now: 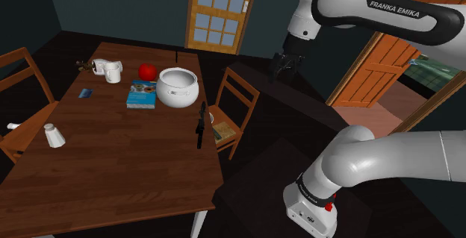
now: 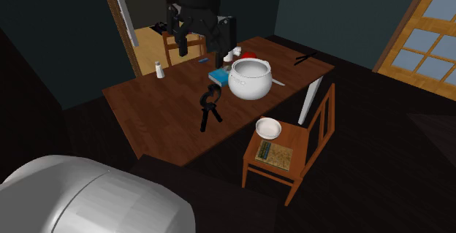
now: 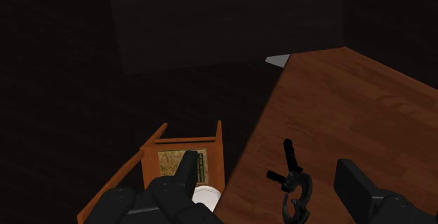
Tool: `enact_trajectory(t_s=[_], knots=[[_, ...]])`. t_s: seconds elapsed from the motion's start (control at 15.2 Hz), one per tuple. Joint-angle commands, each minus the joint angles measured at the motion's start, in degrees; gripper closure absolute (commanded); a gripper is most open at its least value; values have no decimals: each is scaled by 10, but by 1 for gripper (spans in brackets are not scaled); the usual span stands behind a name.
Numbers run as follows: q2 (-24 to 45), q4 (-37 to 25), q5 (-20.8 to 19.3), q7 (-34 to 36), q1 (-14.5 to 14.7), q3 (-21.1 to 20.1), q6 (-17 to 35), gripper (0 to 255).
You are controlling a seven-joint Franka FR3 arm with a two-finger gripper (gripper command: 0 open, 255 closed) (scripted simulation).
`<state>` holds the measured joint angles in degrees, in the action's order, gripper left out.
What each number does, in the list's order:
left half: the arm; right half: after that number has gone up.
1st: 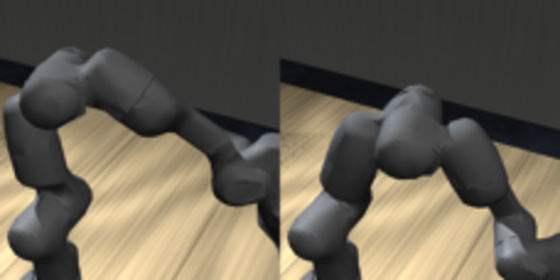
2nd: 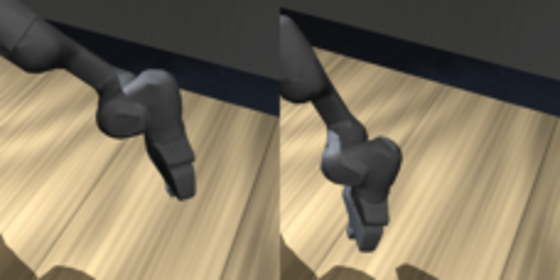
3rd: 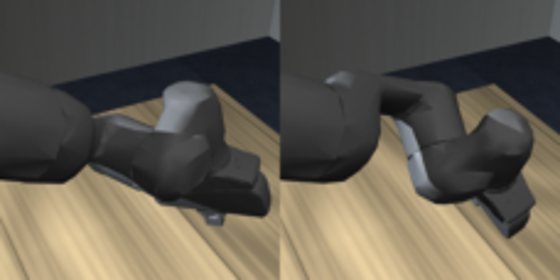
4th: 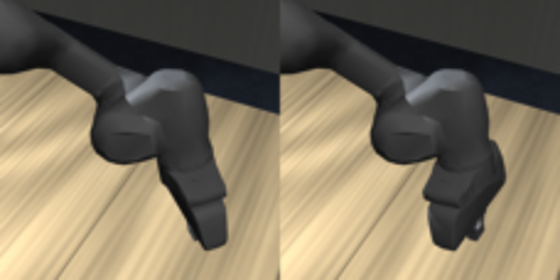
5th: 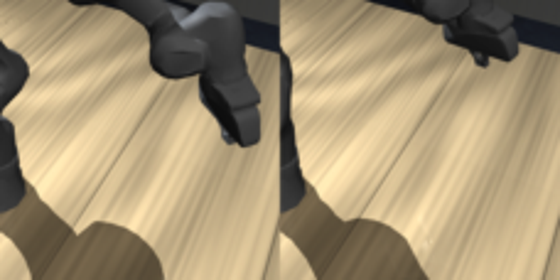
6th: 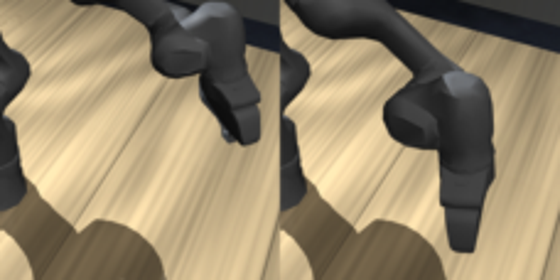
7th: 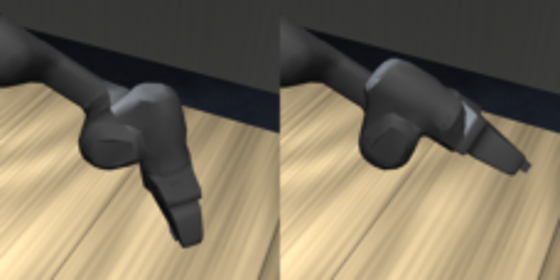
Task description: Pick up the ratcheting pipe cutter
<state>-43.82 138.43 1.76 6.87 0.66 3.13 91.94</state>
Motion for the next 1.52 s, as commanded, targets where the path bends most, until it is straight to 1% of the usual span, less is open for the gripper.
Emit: enact_trajectory(t_s=[0.0,0.4,0.73,1.12,1.45], knots=[[0,0,0,0,0,0,0,0],[16,104,6,-22,19,-10,166,0],[67,166,14,-41,37,-18,318,0],[180,202,27,-66,64,-25,514,0],[309,197,46,-95,91,-27,676,0]])
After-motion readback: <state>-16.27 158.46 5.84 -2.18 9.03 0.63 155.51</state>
